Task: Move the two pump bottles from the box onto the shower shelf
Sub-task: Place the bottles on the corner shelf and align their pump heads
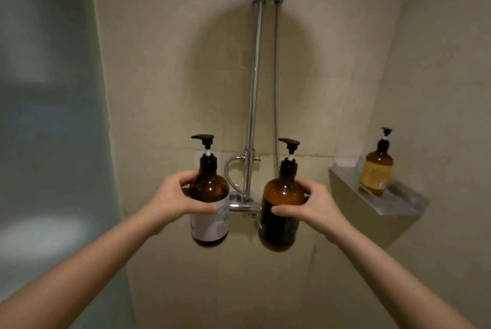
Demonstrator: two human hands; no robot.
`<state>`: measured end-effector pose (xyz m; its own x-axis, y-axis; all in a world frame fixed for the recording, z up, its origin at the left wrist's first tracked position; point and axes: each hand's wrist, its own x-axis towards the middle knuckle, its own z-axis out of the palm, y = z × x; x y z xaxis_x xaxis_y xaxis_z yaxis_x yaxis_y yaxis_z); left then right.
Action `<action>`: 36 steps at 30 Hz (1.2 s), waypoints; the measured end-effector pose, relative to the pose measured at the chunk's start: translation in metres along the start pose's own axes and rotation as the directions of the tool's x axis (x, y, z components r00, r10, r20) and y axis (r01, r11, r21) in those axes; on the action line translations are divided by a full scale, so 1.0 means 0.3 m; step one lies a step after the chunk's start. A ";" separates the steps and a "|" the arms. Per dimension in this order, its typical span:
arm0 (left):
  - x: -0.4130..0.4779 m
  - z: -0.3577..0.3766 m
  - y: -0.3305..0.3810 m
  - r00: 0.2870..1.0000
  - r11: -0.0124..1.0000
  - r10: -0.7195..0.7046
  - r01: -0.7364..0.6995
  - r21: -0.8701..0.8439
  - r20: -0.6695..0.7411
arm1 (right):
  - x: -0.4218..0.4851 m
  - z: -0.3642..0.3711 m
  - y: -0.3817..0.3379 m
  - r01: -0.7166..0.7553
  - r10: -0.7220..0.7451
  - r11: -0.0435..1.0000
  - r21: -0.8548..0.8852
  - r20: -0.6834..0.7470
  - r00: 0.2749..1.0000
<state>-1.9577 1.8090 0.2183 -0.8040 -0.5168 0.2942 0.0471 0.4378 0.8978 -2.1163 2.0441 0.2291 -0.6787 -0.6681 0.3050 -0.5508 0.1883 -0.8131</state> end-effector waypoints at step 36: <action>0.766 0.664 0.479 0.921 0.964 0.251 -0.212 -0.158 0.296 | 0.158 -0.745 0.094 -0.249 0.172 0.963 -0.104 -0.471 0.865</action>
<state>-2.2537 1.8996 0.3495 -0.9046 -0.1483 0.3997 0.3098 0.4155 0.8552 -2.2724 2.1786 0.3315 -0.9109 -0.2065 0.3572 -0.4123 0.4226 -0.8071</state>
